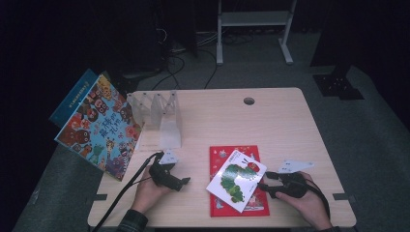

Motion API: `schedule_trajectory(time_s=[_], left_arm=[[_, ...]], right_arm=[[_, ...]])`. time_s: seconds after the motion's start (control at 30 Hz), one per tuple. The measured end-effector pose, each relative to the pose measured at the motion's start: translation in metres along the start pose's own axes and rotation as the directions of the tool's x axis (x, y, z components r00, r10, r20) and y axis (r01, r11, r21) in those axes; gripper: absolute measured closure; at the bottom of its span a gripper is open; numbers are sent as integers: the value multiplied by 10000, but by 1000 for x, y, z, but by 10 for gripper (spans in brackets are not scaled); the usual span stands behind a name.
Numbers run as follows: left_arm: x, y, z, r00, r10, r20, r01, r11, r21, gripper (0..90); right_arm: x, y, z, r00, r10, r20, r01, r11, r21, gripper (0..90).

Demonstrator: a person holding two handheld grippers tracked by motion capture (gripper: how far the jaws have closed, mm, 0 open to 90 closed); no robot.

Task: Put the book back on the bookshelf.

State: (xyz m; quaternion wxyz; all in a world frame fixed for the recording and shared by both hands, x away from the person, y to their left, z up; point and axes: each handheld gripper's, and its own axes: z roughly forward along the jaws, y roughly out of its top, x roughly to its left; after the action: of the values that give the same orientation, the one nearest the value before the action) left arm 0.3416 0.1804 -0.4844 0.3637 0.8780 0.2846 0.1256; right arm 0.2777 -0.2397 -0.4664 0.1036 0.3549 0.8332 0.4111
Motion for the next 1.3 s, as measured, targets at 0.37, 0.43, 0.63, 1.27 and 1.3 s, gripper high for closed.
schedule_trajectory(time_s=[0.37,0.43,0.63,1.27,1.3], left_arm=[[0,0,0,10000,21,29,-21,10000,-2,0],[0,0,0,10000,20,28,-20,10000,-3,0],[0,0,0,10000,25,27,-25,10000,2,0],[2,0,-1,9996,127,232,-127,9999,-19,0],[3,0,-2,9996,85,270,-86,10000,49,0]], right_arm=[[11,3,11,9996,-266,-31,266,9996,128,420],[12,5,12,9995,-319,-36,319,9994,146,418],[15,12,20,9991,-422,-17,423,9989,184,417],[21,39,53,9978,-620,-239,626,9978,216,416],[21,40,54,9975,-657,-245,662,9976,211,415]])
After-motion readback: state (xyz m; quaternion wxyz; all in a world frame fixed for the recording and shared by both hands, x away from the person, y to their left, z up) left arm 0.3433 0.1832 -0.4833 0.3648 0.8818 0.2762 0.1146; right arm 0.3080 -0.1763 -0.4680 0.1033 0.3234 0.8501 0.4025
